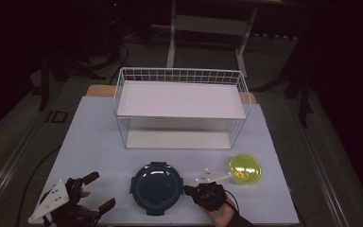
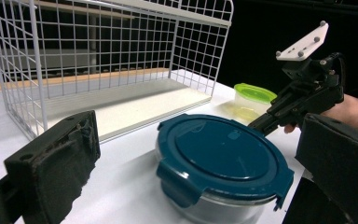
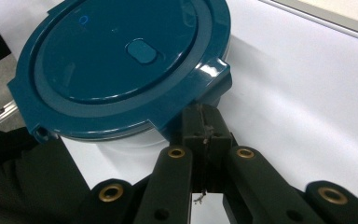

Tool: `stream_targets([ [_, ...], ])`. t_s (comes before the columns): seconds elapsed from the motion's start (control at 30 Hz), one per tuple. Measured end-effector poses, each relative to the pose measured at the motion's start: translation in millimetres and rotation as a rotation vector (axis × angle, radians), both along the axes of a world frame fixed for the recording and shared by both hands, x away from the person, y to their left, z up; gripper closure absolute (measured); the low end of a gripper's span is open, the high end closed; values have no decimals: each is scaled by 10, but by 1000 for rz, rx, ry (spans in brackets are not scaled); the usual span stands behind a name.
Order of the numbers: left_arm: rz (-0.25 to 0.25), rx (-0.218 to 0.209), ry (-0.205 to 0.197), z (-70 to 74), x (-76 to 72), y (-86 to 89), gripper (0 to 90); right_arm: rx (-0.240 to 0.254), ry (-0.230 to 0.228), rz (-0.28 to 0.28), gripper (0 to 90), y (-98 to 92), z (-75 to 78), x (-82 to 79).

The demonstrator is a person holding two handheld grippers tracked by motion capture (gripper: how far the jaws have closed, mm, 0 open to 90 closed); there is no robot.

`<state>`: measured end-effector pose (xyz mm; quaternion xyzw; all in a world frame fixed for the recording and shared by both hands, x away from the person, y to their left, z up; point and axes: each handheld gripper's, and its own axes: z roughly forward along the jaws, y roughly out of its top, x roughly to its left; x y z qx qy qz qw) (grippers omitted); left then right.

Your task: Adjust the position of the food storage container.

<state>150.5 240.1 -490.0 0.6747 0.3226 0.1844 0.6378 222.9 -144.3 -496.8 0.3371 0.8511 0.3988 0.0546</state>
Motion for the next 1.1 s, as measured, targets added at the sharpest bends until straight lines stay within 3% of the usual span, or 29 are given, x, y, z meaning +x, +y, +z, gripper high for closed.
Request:
stream_targets([
  [0.77,-14,4,10,-7,8,-9,0,10,-7,63,900,436,-22,112],
  [1.1,-19,9,13,-6,9,-13,0,22,-33,45,897,378,-5,110],
])
